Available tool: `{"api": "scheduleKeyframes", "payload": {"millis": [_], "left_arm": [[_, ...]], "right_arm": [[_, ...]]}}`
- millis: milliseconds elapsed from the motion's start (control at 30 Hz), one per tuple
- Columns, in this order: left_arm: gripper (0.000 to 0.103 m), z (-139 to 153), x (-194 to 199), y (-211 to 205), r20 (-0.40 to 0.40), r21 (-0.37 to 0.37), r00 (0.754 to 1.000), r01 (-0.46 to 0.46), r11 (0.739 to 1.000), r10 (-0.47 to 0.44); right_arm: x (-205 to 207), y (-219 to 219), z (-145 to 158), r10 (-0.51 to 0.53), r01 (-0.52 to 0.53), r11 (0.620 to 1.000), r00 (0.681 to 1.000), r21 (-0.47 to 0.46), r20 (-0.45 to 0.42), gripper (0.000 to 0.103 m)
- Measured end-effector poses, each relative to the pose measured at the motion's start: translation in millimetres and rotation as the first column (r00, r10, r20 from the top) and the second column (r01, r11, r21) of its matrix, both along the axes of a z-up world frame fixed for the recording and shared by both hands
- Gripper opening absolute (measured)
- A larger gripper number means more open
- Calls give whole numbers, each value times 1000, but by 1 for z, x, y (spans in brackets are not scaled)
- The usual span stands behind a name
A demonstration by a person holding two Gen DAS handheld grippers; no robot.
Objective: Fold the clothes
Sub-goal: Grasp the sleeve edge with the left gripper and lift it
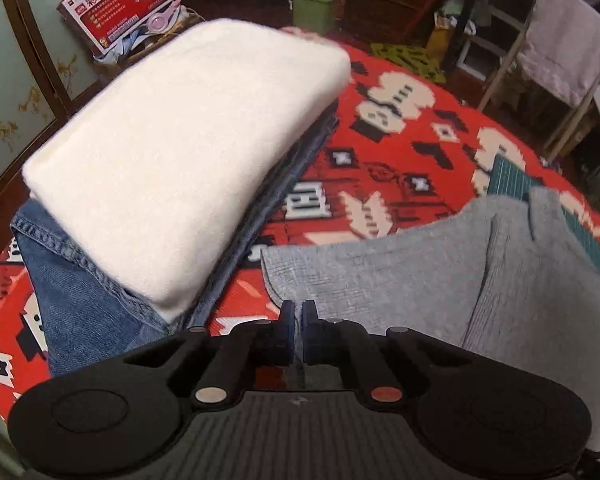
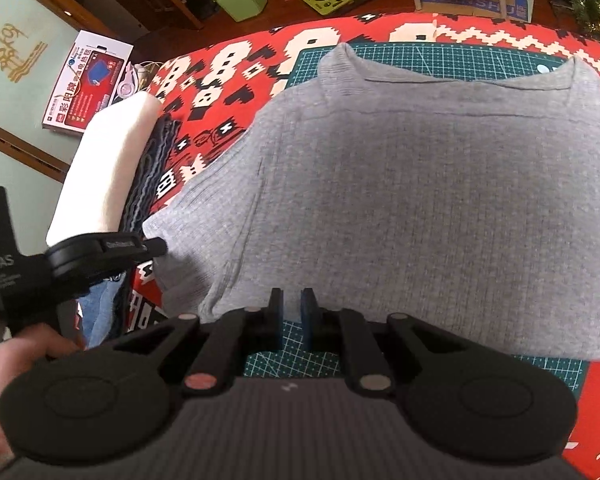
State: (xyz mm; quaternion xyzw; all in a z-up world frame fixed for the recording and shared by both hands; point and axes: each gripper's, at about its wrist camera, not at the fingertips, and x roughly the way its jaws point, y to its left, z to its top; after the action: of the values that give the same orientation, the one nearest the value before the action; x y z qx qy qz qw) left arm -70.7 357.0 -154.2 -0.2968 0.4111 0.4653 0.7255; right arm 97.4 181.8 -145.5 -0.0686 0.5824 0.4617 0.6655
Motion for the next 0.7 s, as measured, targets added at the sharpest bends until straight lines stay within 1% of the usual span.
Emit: {"api": "scheduleKeyframes", "payload": {"millis": [67,167,267,333,467,600,700], "left_arm": [[4,11,1,-2,19,24,1000,17,1000,-18],[4,31,8,-8,43,71,995,85,994,-88],[4,51,20,-19,66,107,984,159,981,-167],[4,63,31,-29,81,128,971,213,968,-225],[4,79,60,-57,108,166,933,323,932,-343],[4,85,90,-88,125,192,883,427,884,-453],[4,87,108,-112,131,207,844,490,847,-520]], "right_arm": [[2,-2,2,-8,8,1000,1000,3,4,11],[5,-6,6,-23,23,1000,1000,10,14,11],[11,-14,11,-47,46,999,999,15,23,11],[17,-22,15,-70,69,997,997,18,30,11],[31,-44,23,-120,119,993,992,22,47,11],[45,-68,27,-164,163,986,985,21,59,11],[54,-86,28,-204,203,979,977,23,62,11]]}}
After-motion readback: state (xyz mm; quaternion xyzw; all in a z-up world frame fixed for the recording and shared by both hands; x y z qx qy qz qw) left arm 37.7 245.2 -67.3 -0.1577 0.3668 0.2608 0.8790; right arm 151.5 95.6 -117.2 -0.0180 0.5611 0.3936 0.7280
